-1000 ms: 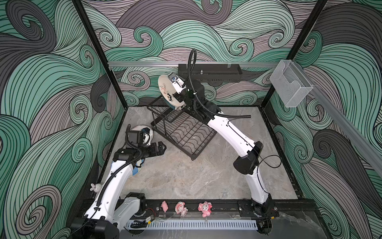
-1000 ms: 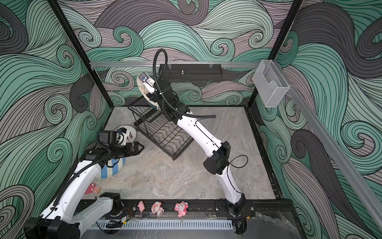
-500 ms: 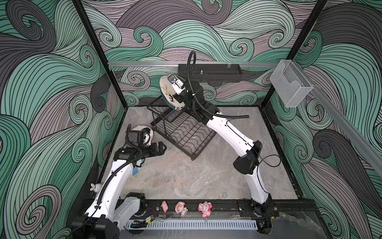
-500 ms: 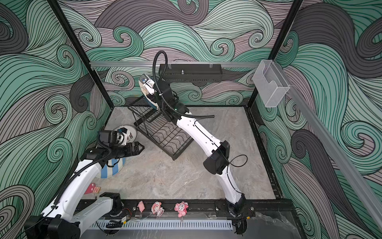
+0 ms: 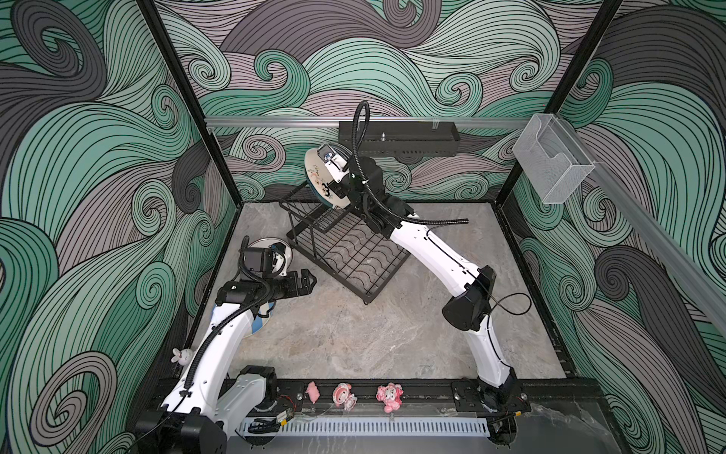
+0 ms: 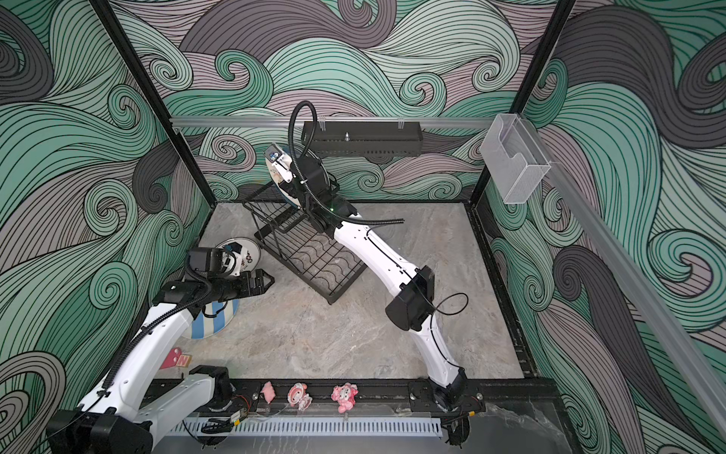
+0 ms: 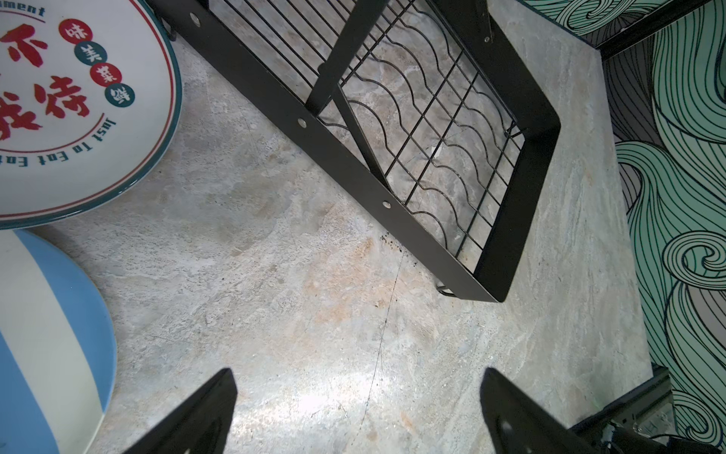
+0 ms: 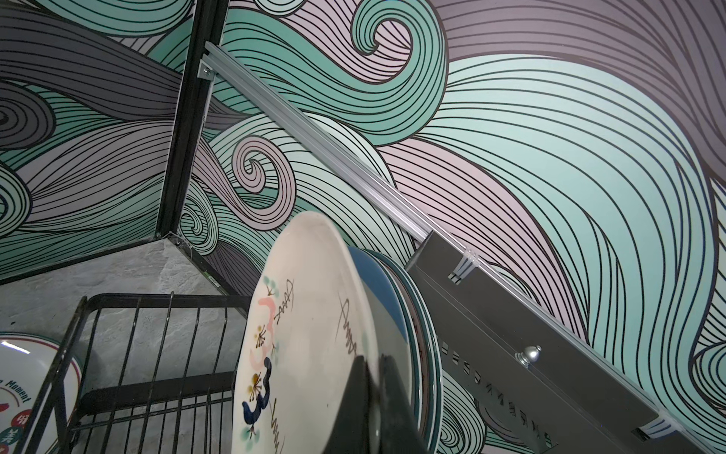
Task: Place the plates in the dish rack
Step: 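Lower the plum-blossom plate into the rack slot beside the other plates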
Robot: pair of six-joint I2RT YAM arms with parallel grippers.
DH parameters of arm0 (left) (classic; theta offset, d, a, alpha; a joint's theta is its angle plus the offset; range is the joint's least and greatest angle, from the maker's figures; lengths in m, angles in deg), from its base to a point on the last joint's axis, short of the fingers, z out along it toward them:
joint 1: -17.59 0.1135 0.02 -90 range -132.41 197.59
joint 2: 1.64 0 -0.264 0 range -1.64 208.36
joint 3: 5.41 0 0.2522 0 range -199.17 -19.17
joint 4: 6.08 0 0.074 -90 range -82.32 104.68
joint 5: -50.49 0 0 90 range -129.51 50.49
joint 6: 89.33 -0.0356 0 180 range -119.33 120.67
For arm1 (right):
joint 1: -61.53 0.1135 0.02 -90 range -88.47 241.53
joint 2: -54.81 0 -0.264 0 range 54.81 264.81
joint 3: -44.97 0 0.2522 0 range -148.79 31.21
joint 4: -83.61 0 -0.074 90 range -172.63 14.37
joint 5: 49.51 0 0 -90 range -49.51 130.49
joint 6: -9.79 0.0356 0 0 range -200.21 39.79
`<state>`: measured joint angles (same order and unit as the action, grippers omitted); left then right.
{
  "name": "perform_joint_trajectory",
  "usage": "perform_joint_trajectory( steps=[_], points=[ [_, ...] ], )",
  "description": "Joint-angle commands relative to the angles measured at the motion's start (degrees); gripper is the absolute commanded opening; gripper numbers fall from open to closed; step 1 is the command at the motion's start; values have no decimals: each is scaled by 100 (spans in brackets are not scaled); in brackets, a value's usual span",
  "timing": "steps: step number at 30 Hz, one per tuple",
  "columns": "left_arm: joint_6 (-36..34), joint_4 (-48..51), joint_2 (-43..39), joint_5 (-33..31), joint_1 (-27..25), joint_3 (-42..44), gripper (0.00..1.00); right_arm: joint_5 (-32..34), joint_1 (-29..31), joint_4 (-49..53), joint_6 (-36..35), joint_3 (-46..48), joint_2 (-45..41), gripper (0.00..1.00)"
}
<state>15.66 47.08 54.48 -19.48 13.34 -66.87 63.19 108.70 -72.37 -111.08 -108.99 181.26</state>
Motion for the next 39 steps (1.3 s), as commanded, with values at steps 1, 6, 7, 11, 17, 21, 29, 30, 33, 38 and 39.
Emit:
perform_joint_trajectory(
  steps=[1, 6, 7, 11, 17, 21, 29, 30, 33, 38, 39],
  points=[
    [-68, -1, 22, 80, 30, -20, 99, 117, -7, -800, 164, -101, -47, 0],
    [-71, 6, 31, 80, 30, -24, 99, 40, -7, -789, 273, -116, 20, 0],
    [-73, 6, 39, 80, 30, -25, 98, 13, -7, -795, 290, -113, 40, 0],
    [-70, -2, 46, 80, 30, -24, 99, -19, -5, -776, 293, -134, 106, 0],
    [-81, -2, 66, 80, 41, -29, 99, -17, -7, -743, 282, -154, 243, 0],
    [-79, -3, 67, 80, 38, -33, 99, -26, -2, -727, 234, -182, 349, 0],
    [-81, 8, 57, 71, 38, -33, 98, -11, -7, -647, 173, -385, 556, 0],
    [-79, 15, 55, 62, 38, -34, 99, -11, -7, -658, 169, -385, 562, 1],
    [-72, 9, 48, 54, 38, -32, 99, -11, -7, -636, 153, -407, 565, 12],
    [-59, 7, 43, 4, 47, -24, 99, -32, 19, -503, 178, -447, 478, 32],
    [-50, 8, 48, -20, 48, -29, 99, -40, 35, -457, 175, -453, 429, 34]
  ],
)
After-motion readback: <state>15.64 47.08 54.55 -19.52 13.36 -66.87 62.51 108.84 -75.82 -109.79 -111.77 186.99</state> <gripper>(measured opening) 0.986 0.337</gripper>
